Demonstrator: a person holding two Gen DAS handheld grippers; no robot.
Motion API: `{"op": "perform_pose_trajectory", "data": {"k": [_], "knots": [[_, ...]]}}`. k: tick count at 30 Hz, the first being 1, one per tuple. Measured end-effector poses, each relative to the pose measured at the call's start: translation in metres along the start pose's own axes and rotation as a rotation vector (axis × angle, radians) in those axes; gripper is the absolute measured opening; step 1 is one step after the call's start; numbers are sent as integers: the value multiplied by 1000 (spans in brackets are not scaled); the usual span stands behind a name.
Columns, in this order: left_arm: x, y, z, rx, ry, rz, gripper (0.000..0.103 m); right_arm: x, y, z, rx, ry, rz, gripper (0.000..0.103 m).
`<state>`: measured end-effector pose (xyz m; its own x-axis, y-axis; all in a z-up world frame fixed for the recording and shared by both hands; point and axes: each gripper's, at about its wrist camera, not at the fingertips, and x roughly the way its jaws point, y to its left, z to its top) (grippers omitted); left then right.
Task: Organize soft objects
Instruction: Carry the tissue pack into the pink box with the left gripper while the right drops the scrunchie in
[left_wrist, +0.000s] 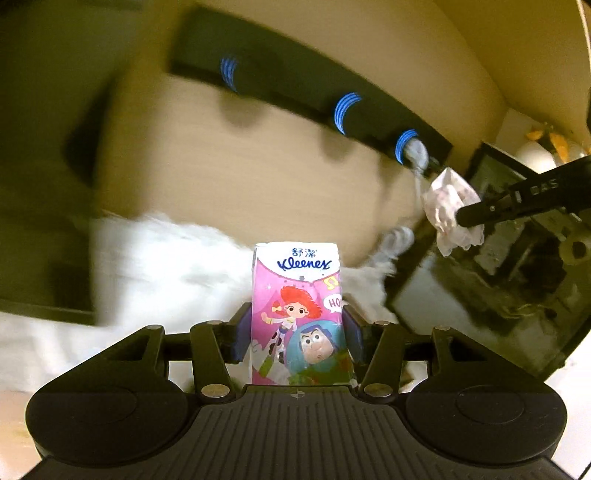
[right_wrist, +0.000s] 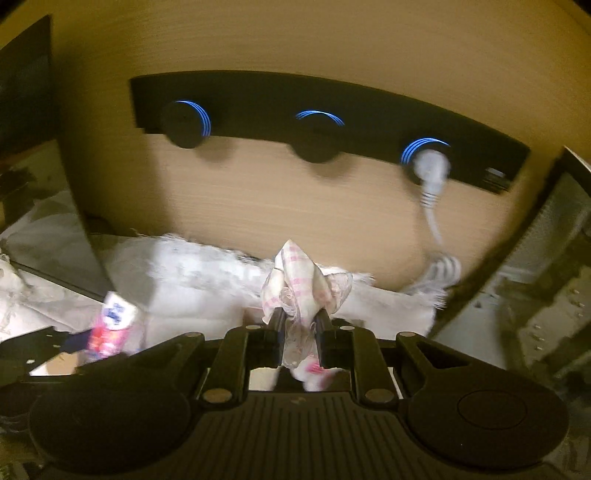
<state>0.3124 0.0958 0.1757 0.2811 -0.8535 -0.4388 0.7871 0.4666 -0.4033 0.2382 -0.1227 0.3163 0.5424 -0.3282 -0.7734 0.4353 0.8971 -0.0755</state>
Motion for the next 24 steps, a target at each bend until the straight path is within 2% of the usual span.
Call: {"op": "perform_pose_trajectory", "data": {"k": [4, 6, 7, 9, 11, 13, 15, 19, 24], "knots": [[57, -26, -8, -51, 3, -64, 57, -6, -37, -15, 27, -7, 17, 17], [94, -38, -16, -44, 43, -77, 58, -1, -53, -25, 41, -4, 28, 17], [111, -43, -21, -23, 84, -63, 58, 6, -61, -30, 50, 6, 35, 17], [151, -50, -35, 34, 189, 10, 58, 21, -74, -44, 66, 32, 43, 17], [172, -48, -46, 38, 227, 93, 59, 39, -83, -57, 67, 65, 46, 17], [173, -44, -50, -4, 215, 78, 60, 55, -93, -68, 77, 100, 63, 17], [170, -46, -52, -2, 203, 51, 58, 66, -100, -77, 93, 127, 101, 17], [145, -46, -46, 16, 107, 20, 57, 85, -102, -81, 79, 143, 144, 17], [114, -49, -35, -5, 20, 68, 57, 98, -86, -65, 40, 115, 222, 17]]}}
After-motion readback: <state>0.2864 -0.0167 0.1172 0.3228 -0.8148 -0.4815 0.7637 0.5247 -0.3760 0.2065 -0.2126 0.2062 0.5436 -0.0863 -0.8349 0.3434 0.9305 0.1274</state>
